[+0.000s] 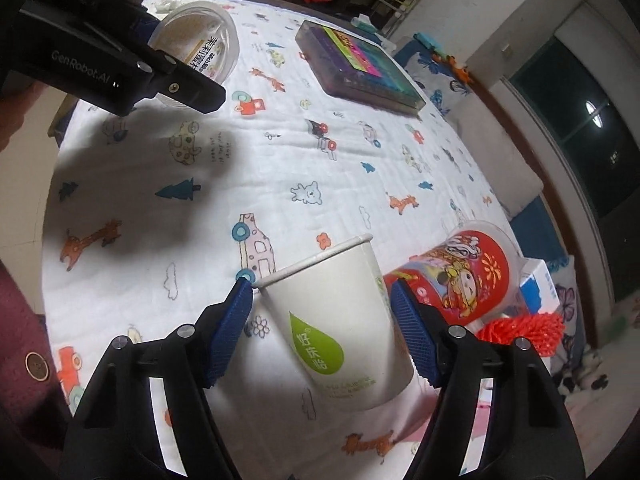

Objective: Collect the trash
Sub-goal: 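Lift both held cups and carry them toward the green basket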

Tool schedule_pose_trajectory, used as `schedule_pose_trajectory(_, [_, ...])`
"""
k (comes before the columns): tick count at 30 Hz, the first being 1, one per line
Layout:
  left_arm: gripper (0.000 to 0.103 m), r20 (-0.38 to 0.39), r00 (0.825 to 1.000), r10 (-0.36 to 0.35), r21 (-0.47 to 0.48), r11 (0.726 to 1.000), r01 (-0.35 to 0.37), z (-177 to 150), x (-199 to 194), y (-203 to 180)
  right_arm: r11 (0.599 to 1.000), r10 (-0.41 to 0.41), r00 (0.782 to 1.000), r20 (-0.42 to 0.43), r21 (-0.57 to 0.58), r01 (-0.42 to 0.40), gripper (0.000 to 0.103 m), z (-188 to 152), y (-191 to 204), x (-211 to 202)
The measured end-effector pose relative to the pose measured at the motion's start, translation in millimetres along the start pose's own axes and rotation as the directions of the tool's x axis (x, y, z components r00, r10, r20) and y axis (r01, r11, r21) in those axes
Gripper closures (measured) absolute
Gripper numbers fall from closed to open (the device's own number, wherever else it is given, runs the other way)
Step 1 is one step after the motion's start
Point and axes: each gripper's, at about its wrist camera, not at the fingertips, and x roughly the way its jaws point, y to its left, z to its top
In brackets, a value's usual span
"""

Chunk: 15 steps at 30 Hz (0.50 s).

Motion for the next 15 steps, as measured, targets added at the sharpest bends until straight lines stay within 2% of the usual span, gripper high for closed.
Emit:
schedule_pose_trajectory(6, [0.042, 0.003, 1.000, -0.011, 0.002, 1.000, 0.011, 2, 1, -3, 0.999, -0.017, 1.000, 0.018, 0.031, 0.016, 0.032, -2, -1, -4])
schedule_pose_trajectory(11, [0.042, 0.008, 1.000, -0.024, 0.011, 1.000, 0.024, 3, -1, -8, 0.986, 0.008, 0.998, 0.057, 0.165, -0.017, 0.033, -8, -12, -18])
schedule_pose_trajectory(15, [0.041, 0.011, 0.999, -0.044, 0.019, 0.999, 0.044, 5, -3, -16, 0.951, 0.052, 0.994, 0.092, 0.301, -0.078, 0.033, -17, -24, -33])
